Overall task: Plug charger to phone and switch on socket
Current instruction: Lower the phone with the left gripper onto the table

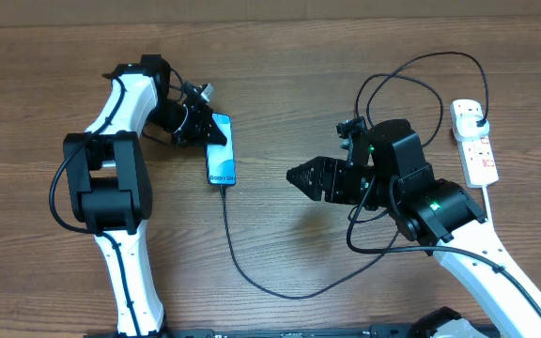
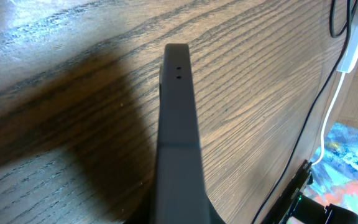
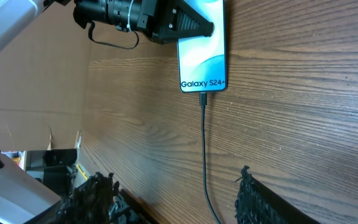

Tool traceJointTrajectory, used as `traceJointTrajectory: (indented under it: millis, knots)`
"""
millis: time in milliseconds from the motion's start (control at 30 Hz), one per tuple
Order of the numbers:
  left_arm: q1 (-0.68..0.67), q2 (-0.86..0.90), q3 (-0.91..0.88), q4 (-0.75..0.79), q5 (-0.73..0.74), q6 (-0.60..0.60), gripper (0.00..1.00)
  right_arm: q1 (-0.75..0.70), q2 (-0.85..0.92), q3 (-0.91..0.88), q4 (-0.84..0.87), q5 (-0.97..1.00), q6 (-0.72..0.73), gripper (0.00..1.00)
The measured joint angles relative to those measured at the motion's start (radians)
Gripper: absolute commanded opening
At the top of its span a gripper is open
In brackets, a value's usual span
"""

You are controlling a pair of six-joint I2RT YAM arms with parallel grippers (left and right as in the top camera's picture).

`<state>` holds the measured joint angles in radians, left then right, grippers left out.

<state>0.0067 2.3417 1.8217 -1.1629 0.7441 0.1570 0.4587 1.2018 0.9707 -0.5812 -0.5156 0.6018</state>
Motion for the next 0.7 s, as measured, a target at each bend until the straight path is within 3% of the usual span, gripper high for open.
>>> traceJointTrajectory:
  millis: [700]
  knots:
    - [0.000,0.000,0.000,-0.007,0.000,-0.006,0.18,0.000,0.000,0.000,-0.001,-0.001,0.000,0.66]
